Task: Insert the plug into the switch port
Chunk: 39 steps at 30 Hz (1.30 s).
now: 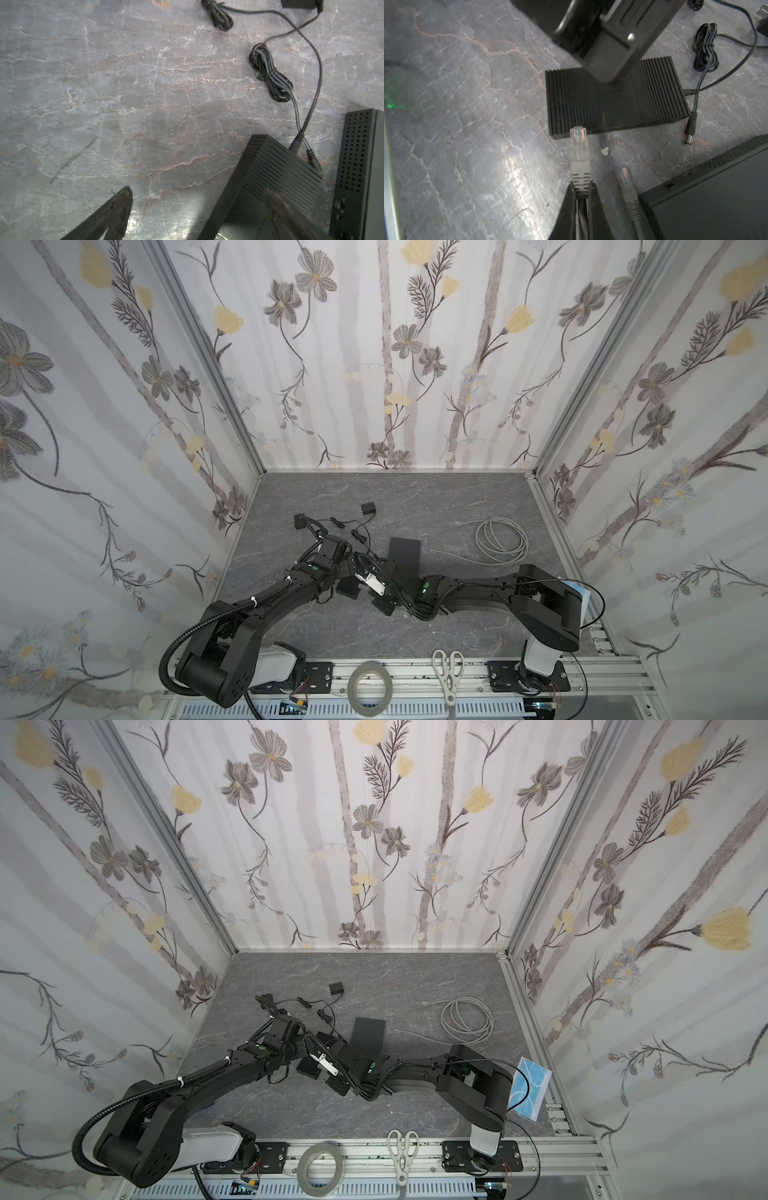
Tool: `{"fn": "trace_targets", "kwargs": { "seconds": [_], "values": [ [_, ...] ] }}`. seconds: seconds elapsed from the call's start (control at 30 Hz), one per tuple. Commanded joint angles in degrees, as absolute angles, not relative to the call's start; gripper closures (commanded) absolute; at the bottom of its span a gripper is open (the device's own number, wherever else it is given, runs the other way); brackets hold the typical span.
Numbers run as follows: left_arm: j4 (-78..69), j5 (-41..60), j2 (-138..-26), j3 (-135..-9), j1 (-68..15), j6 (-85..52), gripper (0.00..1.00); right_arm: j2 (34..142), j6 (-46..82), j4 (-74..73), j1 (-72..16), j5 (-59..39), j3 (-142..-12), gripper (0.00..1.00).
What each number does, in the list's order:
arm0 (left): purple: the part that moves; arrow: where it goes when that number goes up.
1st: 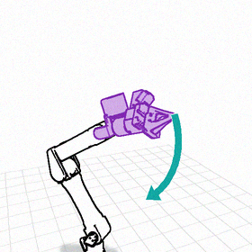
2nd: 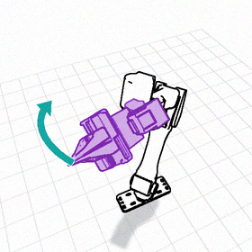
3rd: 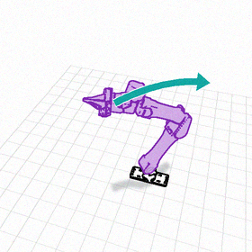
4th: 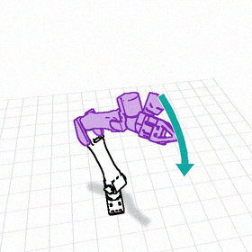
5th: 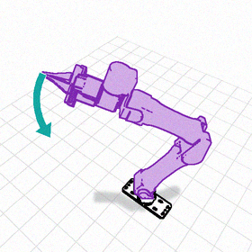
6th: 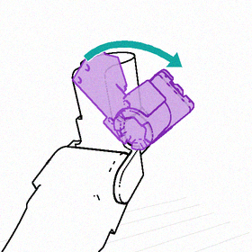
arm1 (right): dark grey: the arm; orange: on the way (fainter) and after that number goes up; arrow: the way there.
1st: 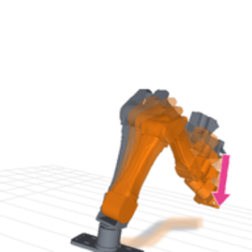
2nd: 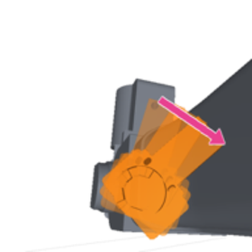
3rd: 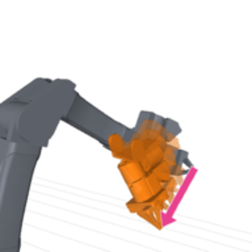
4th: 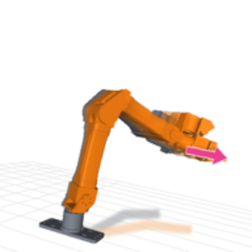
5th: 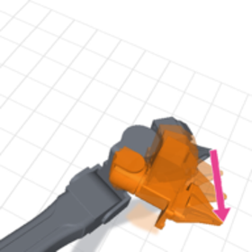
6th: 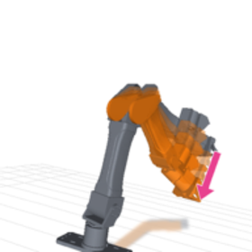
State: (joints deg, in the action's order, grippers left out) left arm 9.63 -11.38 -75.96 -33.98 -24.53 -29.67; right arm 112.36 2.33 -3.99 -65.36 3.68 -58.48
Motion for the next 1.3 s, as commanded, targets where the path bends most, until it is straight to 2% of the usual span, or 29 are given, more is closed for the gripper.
{"fn": "trace_targets", "kwargs": {
  "seconds": [0.0, 0.2, 0.7, 1.27],
  "values": [
    [9.98, -8.32, -79.08, -36.09, -24.43, -28.41, 0.00, 114.04, 3.65, 0.41, -65.13, 8.61, -60.90, 0.99],
    [11.81, -4.29, -85.26, -39.61, -24.41, -27.90, 0.00, 114.66, 3.75, 1.76, -65.10, 8.22, -60.73, 0.99],
    [10.89, -3.16, -88.24, -40.23, -24.01, -28.15, 0.00, 117.77, 4.35, 0.00, -65.36, 5.48, -61.86, 0.98],
    [7.42, 0.24, -82.19, -35.31, -18.55, -31.98, 0.00, 119.53, 4.17, 0.00, -66.14, 3.89, -66.18, 0.98]
  ]
}}
